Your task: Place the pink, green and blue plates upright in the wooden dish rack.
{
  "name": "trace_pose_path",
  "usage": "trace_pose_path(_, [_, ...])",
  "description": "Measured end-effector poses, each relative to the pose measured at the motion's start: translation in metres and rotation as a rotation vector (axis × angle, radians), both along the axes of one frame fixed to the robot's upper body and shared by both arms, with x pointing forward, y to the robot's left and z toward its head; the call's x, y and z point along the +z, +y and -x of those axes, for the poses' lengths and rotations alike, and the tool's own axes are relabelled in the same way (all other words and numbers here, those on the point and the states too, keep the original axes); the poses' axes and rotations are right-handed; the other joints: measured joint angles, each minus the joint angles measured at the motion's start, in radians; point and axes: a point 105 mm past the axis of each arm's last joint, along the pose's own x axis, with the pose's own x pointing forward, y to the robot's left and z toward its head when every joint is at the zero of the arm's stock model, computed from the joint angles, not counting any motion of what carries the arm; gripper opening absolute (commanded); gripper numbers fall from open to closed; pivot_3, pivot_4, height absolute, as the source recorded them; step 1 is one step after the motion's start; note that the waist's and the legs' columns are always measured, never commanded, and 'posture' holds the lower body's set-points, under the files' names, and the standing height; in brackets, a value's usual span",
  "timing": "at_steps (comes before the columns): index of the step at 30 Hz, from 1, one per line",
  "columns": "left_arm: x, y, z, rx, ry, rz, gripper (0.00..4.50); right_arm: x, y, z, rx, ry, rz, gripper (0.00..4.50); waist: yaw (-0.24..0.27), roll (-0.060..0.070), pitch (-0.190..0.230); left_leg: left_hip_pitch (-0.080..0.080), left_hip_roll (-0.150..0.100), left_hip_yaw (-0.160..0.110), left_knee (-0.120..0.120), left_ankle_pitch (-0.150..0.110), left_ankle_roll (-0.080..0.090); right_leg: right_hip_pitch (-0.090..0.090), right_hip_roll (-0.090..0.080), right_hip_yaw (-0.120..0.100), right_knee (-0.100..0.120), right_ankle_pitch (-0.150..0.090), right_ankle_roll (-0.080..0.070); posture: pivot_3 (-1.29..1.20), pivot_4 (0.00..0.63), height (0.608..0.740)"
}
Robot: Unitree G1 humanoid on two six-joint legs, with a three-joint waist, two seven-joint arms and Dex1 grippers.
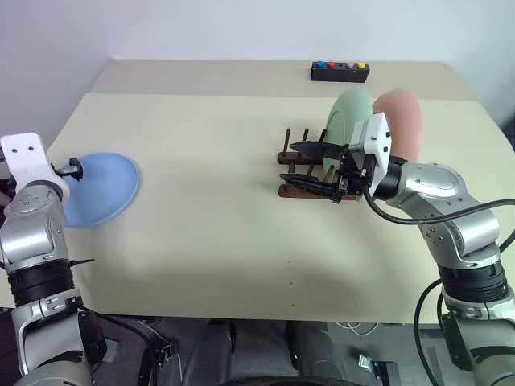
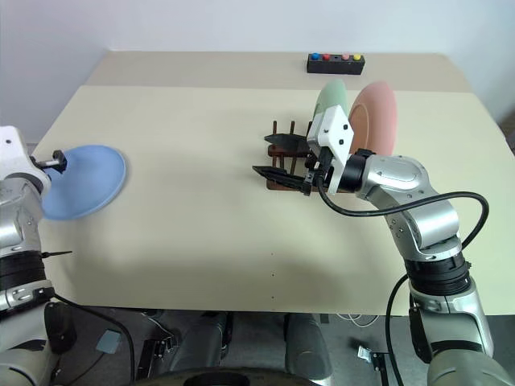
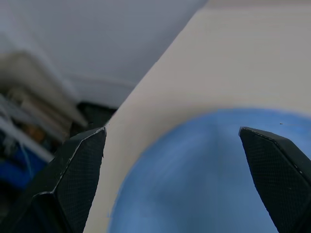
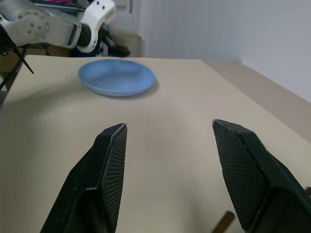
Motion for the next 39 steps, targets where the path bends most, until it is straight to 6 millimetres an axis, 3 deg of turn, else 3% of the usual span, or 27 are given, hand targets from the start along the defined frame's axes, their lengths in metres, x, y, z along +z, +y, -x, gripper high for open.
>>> trace_pose_path(6, [-0.032,0.017,0.010,0.078,0.108,0.181,4.49,-0.004,-0.001,0.000,-0.005,0.007,0.003,2.86,-0.006,-0.001,0.000,0.000,0.000,0.000,0.000,0.001,-0.001,0.000,0.000,0.000,0.000,0.000,0.000,0.00,0.150,0.734])
trace_pose_path(13, [-0.037,0.018,0.011,0.109,0.076,0.310,4.49,-0.009,-0.004,-0.001,-0.028,0.012,0.010,2.86,-0.005,-0.002,-0.001,0.000,0.000,0.000,0.000,0.001,-0.001,0.000,0.000,0.000,0.001,0.000,0.000,0.00,0.150,0.734])
trace_pose_path(16, [-0.042,0.014,0.010,0.118,0.038,0.394,3.61,-0.010,-0.004,-0.001,-0.030,0.016,0.010,2.86,-0.005,-0.003,-0.001,0.000,0.000,0.000,0.000,0.001,-0.002,0.000,0.000,0.000,0.001,0.000,0.000,0.00,0.150,0.734])
trace_pose_path(23, [-0.041,0.014,0.012,0.149,-0.053,0.482,0.14,-0.009,-0.003,0.001,-0.008,0.035,-0.010,2.86,-0.002,-0.003,-0.001,0.000,0.000,0.000,0.001,0.001,-0.002,0.000,0.000,0.000,0.002,0.000,0.000,0.00,0.150,0.734])
trace_pose_path(26, [-0.037,0.008,0.007,0.114,-0.086,0.487,0.03,-0.009,-0.003,0.002,-0.001,0.036,-0.007,2.86,-0.002,-0.004,-0.001,0.001,0.000,0.000,0.000,0.002,-0.004,0.000,0.000,0.000,0.002,0.001,-0.001,0.00,0.150,0.734])
trace_pose_path(33, [-0.010,-0.042,-0.022,-0.114,-0.232,0.441,0.03,-0.010,-0.006,-0.002,-0.019,0.024,-0.001,2.86,-0.001,-0.006,-0.002,0.000,0.000,0.000,0.001,0.002,-0.004,0.000,0.000,0.000,0.001,0.001,0.000,0.00,0.150,0.734])
trace_pose_path(35, [0.018,-0.078,-0.036,-0.241,-0.319,0.364,0.03,-0.011,-0.008,-0.006,-0.042,0.014,0.001,2.86,0.003,-0.007,-0.001,0.000,0.000,0.000,0.001,0.003,-0.005,0.000,0.000,0.000,0.002,0.001,0.000,0.00,0.150,0.734])
trace_pose_path(39, [0.074,-0.130,-0.048,-0.389,-0.485,0.219,0.03,-0.008,-0.010,-0.013,-0.082,-0.038,0.008,2.86,0.001,-0.007,-0.001,0.000,0.000,0.000,0.001,0.003,-0.005,0.000,0.000,0.000,0.001,0.002,0.000,0.00,0.150,0.734])
